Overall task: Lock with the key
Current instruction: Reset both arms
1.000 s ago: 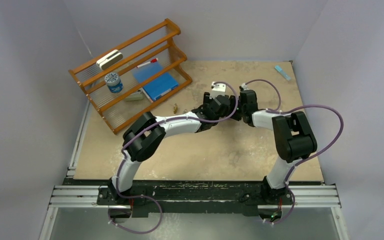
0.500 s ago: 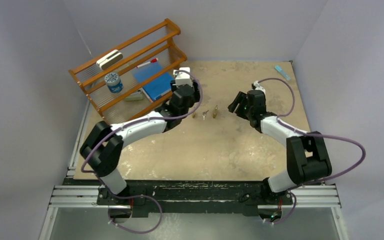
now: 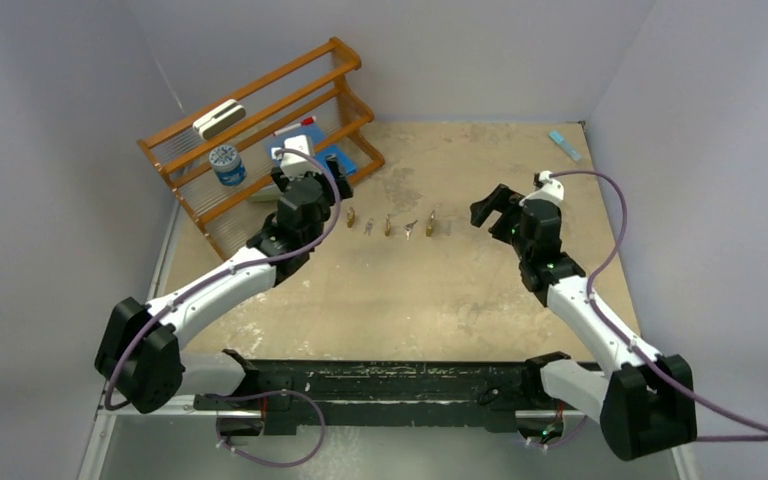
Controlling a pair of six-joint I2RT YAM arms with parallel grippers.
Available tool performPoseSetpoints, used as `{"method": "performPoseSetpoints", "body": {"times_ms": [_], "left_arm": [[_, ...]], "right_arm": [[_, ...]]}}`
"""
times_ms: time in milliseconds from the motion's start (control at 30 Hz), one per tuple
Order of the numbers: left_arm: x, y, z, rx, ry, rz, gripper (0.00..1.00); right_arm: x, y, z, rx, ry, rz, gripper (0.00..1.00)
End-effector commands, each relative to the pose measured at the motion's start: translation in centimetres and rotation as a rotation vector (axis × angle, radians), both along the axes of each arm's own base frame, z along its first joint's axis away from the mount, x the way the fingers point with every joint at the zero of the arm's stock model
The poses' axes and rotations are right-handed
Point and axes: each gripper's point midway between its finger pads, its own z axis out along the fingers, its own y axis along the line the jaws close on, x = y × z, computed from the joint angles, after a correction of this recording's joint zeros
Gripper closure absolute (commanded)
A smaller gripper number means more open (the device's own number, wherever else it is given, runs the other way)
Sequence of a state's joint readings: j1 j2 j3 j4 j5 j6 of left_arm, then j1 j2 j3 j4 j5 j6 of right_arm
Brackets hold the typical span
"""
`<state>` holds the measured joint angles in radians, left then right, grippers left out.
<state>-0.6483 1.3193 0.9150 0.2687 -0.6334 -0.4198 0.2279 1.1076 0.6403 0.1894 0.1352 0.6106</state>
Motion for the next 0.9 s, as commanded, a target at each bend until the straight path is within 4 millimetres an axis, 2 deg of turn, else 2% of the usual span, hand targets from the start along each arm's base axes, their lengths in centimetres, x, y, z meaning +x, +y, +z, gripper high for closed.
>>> {"method": "performPoseSetpoints", "body": {"times_ms": [0, 67, 133, 367, 600, 867], "left_arm": [[-1.1, 2.0, 1.1, -0.034, -0.033, 0.032, 0.23], [-1.6, 3.6, 1.5, -0.052, -0.049, 0.075, 0.17], [-1.8, 5.1, 1.6, -0.086, -0.061, 0.110, 0.16], [-1.0, 6.8, 0.1, -0.125, -0.014, 0.091, 0.14], [-0.6, 7.9, 0.0, -0.131, -0.004, 0.115, 0.14], [0.5, 6.6, -0.9, -0.134, 0.055, 0.047, 0.18]], "right_arm": [[-0.5, -0.1, 3.6, 0.001, -0.150, 0.023, 0.01], [-0.9, 0.2, 4.4, 0.007, -0.168, 0.045, 0.01], [-1.1, 0.3, 4.8, 0.007, -0.166, 0.054, 0.01], [-0.8, 0.1, 5.7, 0.030, -0.178, 0.024, 0.01], [-0.5, -0.2, 6.1, 0.026, -0.189, 0.006, 0.01], [-0.2, 0.0, 7.1, 0.018, -0.203, 0.018, 0.01]]}}
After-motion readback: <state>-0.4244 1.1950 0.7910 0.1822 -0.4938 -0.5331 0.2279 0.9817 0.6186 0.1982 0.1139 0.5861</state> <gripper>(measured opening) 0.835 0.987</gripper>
